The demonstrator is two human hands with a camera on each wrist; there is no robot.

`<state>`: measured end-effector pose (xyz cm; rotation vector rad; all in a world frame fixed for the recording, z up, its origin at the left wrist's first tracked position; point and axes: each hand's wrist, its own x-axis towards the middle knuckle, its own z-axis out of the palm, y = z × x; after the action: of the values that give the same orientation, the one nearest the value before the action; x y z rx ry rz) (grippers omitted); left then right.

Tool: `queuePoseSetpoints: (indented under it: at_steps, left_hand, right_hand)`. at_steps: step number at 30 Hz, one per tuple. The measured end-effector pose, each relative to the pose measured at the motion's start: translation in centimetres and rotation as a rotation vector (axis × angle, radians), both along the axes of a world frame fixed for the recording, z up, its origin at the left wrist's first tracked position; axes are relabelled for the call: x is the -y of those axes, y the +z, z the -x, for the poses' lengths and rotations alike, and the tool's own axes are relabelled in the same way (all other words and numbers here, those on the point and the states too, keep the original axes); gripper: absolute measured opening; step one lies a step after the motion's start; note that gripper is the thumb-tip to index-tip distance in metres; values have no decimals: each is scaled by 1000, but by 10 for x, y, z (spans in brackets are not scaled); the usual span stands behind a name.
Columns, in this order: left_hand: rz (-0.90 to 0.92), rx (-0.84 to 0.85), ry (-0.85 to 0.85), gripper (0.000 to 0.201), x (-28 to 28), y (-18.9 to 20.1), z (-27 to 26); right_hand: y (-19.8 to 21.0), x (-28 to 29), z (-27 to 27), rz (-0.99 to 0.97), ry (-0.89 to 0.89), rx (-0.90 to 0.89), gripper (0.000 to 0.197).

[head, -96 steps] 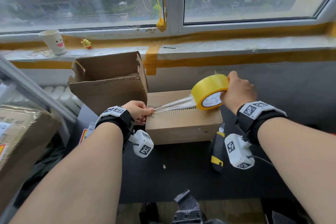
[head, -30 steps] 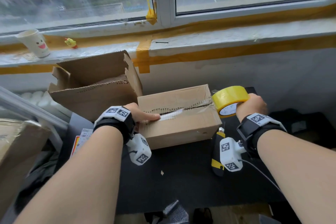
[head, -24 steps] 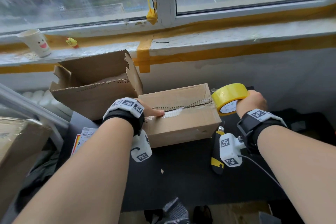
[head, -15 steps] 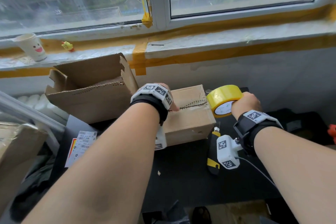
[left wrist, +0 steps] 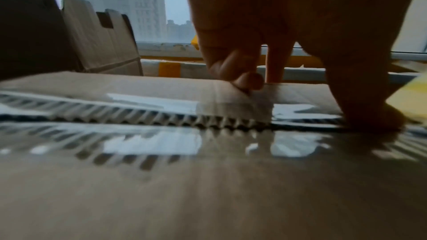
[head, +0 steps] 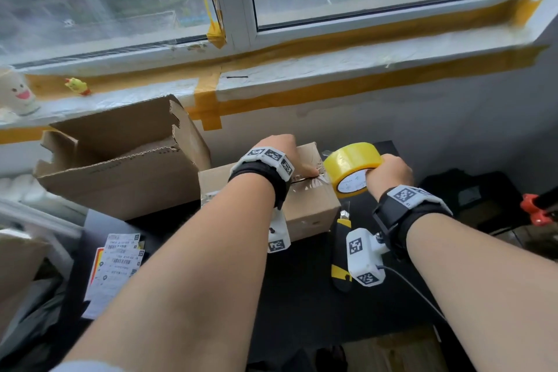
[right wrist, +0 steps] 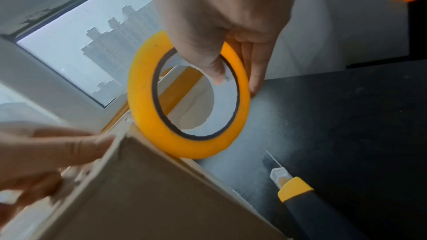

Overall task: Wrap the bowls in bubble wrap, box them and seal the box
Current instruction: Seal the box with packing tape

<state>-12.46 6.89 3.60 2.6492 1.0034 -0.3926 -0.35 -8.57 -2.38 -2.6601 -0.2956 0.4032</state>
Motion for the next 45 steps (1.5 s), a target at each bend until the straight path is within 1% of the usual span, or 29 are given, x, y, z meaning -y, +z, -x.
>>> queuePoseSetpoints:
  at_steps: [2, 5, 8, 11, 13, 14, 16, 19, 22, 24, 28, 30, 34, 36, 38, 41, 43, 45]
  left_hand:
    - [39, -34, -15, 59, -5, -3, -1]
    - [65, -6, -7, 57, -10, -8, -4]
    - [48, 5, 9, 58, -11, -8, -3]
    - [11, -31, 37, 65, -13, -8, -2]
    - [51, -71, 43, 66, -16, -12, -2]
    - [110, -76, 38, 63, -17, -15, -1]
    - [211, -49, 32, 58, -18, -19, -1]
    - [232, -15, 48, 58, -19, -19, -1]
    - [234, 4, 69, 62, -18, -21, 1]
    - [250, 17, 91, 65, -18, -21, 2]
    - [302, 49, 125, 61, -17, -19, 7]
    - [313, 62, 138, 59, -17, -17, 10]
    - [378, 142, 230, 53, -24, -4, 17]
    - [427, 210, 270, 50, -27, 7, 23]
    - [461, 283, 298, 42, -29, 21, 28]
    - [489, 435, 369, 26, -29, 46, 35]
    - [513, 557, 441, 31, -32, 62, 39]
    - [560, 688, 511, 33, -37, 73, 44]
  right_hand:
    - [2, 4, 2, -61, -63, -62, 20]
    - [-7, 6, 4, -150, -197, -191, 24]
    - [-16, -2, 8, -343, -328, -460, 30]
    - [-10, -7, 11, -473, -545, -763, 40]
    - [-11, -6, 12, -545, -569, -953, 54]
    - [-14, -3, 13, -569, -561, -1014, 60]
    - [-22, 3, 16, -577, -557, -1071, 70]
    - [-31, 6, 23, -558, -503, -1144, 74]
    - [-33, 6, 27, -587, -503, -1230, 75]
    - [-31, 6, 28, -640, -518, -1245, 68]
    - [-15, 3, 38, -668, -465, -1225, 26]
    - [-10, 2, 41, -665, -451, -1214, 17]
    - [5, -7, 37, -712, -451, -1199, 21]
    - [17, -13, 32, -704, -404, -1163, 25]
    - [31, -21, 27, -686, -349, -1118, 28]
    - [59, -32, 21, -698, -227, -992, 29]
    - [80, -42, 17, -770, -98, -890, 36]
    - [103, -53, 16, -793, 24, -768, 43]
